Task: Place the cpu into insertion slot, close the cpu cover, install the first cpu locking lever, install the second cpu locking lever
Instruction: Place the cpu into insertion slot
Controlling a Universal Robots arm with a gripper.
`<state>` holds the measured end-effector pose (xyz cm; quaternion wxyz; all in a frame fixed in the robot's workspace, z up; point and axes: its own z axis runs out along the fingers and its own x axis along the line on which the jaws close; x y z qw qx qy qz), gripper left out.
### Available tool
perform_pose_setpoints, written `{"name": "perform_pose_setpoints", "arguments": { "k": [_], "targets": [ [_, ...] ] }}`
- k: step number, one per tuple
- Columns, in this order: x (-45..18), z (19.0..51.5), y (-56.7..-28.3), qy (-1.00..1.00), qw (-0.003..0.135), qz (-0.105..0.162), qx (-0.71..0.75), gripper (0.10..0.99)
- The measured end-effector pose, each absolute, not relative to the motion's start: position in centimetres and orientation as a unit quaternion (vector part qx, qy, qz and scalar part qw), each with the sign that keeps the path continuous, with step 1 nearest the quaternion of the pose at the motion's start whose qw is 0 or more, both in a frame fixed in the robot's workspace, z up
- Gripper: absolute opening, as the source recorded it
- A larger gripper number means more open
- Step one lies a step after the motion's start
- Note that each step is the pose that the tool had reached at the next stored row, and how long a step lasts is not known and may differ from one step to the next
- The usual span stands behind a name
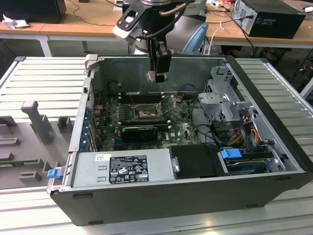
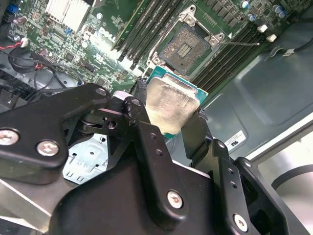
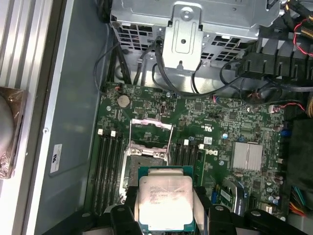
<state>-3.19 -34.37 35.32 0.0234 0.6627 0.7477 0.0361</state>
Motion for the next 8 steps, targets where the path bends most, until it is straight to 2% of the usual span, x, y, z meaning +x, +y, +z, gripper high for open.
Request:
{"name": "perform_pose_setpoints", "arguments": {
  "k": [8],
  "targets": [
    [-3.19, 35.22, -34.37, 0.738, 0.024, 0.036, 0.674, 0.529]
  ]
}}
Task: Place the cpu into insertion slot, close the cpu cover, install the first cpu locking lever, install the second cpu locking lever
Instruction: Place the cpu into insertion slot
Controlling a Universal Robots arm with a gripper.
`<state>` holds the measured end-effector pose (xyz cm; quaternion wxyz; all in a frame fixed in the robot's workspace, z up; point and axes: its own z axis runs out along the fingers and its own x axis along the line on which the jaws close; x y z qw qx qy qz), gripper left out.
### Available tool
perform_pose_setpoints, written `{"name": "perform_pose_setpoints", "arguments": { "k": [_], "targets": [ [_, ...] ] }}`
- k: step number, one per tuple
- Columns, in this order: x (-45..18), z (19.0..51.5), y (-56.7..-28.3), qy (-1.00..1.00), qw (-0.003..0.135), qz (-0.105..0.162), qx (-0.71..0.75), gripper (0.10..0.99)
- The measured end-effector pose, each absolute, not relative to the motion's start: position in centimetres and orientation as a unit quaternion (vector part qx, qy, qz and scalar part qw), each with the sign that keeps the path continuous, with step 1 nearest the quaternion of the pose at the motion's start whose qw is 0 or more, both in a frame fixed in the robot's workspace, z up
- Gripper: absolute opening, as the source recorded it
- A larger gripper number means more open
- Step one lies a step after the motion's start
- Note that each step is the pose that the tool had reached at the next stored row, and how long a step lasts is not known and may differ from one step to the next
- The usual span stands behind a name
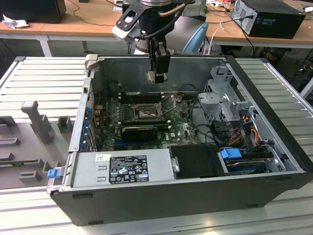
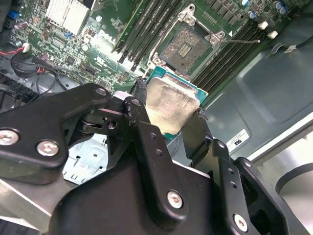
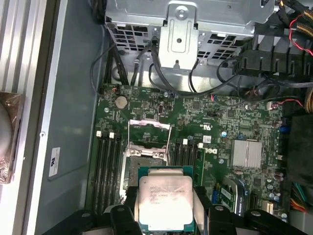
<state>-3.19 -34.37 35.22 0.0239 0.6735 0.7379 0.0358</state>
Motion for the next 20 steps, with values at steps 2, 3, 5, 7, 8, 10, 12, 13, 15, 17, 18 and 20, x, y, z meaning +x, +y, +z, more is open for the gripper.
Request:
{"name": "perform_pose_setpoints", "arguments": {
  "k": [2, 3, 5, 7, 8, 10, 12, 13, 15, 17, 18, 20],
  "targets": [
    [-3.2, 35.2, -34.4, 0.736, 0.024, 0.036, 0.675, 0.529],
    [-3.2, 35.2, -34.4, 0.734, 0.024, 0.036, 0.677, 0.529],
    [-3.2, 35.0, -34.3, 0.73, 0.024, 0.036, 0.682, 0.529],
    [-3.2, 34.6, -34.3, 0.726, 0.024, 0.035, 0.686, 0.529],
    [-3.2, 34.4, -34.2, 0.725, 0.024, 0.035, 0.687, 0.529],
    [-3.2, 33.8, -34.2, 0.725, 0.024, 0.035, 0.688, 0.529],
    [-3.2, 33.4, -34.1, 0.725, 0.024, 0.035, 0.688, 0.529],
    [-3.2, 33.3, -34.1, 0.725, 0.024, 0.035, 0.688, 0.529],
    [-3.2, 32.6, -34.1, 0.725, 0.024, 0.034, 0.688, 0.529],
    [-3.2, 32.3, -34.1, 0.725, 0.024, 0.034, 0.688, 0.529],
    [-3.2, 32.1, -34.1, 0.725, 0.024, 0.034, 0.688, 0.529],
    [-3.4, 31.6, -34.1, 0.724, 0.024, 0.034, 0.688, 0.529]
  ]
}}
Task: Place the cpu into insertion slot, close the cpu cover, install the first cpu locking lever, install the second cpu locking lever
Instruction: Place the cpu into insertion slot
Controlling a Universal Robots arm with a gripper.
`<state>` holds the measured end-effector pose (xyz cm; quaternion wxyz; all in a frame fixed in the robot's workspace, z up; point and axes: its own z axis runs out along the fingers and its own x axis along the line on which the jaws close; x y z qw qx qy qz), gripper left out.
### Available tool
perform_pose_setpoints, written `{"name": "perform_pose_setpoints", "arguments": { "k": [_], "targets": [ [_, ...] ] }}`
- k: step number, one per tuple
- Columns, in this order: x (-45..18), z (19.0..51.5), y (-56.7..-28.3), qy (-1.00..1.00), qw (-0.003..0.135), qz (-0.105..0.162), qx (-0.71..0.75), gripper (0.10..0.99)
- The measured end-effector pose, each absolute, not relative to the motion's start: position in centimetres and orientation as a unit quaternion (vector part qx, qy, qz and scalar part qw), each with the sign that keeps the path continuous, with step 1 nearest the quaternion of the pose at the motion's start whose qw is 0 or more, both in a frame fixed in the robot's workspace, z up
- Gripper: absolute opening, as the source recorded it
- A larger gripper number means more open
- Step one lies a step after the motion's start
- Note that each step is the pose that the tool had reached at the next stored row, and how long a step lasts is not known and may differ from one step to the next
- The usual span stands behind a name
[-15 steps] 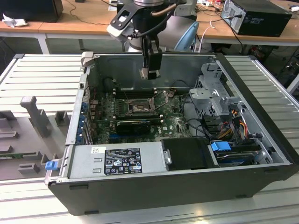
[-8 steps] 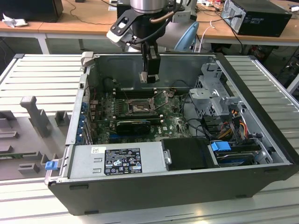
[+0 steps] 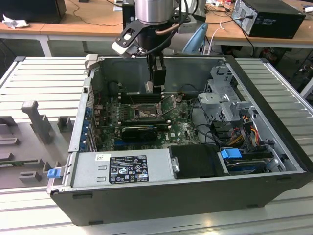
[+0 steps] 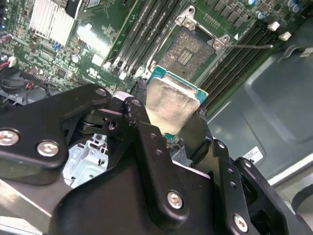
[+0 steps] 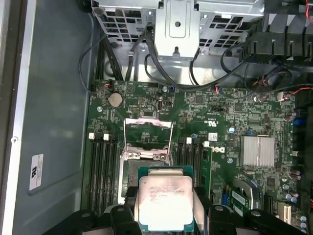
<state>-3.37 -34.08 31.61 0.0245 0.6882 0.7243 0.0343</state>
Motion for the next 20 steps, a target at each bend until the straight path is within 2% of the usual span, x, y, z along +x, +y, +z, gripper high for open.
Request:
{"name": "perform_pose_setpoints", "arguments": {
  "k": [8, 10, 20],
  "targets": [
    [-3.4, 30.2, -34.1, 0.723, 0.025, 0.034, 0.689, 0.529],
    [-4.2, 28.4, -34.0, 0.71, 0.026, 0.033, 0.702, 0.529],
    [-4.5, 26.0, -33.6, 0.711, 0.026, 0.033, 0.702, 0.529]
  ]
}}
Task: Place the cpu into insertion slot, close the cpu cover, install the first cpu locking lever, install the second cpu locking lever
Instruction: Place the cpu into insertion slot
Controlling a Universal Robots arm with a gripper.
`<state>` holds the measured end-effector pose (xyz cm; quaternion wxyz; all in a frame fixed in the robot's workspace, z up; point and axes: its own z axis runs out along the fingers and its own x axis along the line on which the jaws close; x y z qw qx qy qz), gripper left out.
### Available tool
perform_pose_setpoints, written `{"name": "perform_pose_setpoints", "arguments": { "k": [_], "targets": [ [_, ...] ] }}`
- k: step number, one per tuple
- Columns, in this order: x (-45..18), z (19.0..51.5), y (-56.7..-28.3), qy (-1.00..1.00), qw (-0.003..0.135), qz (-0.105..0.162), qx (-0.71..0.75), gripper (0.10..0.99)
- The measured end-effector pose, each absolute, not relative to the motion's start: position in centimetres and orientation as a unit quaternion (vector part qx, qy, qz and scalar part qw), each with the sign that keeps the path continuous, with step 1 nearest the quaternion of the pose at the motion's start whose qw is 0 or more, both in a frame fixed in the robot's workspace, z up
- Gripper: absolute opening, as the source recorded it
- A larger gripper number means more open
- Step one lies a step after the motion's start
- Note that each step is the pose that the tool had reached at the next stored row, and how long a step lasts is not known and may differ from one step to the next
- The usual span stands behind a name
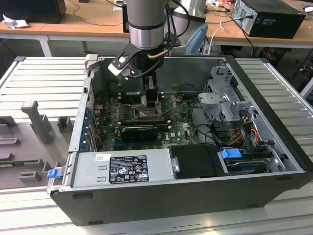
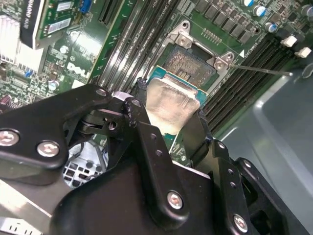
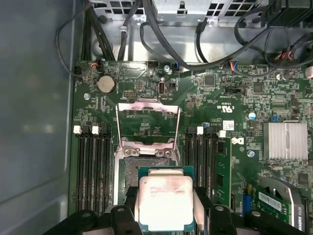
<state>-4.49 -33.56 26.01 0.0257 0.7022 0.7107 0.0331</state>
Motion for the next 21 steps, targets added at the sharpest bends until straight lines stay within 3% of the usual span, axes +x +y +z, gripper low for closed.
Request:
{"name": "perform_pose_setpoints", "arguments": {
  "k": [21],
  "targets": [
    [-5.1, 21.0, -32.3, 0.708, 0.025, 0.033, 0.705, 0.529]
  ]
}}
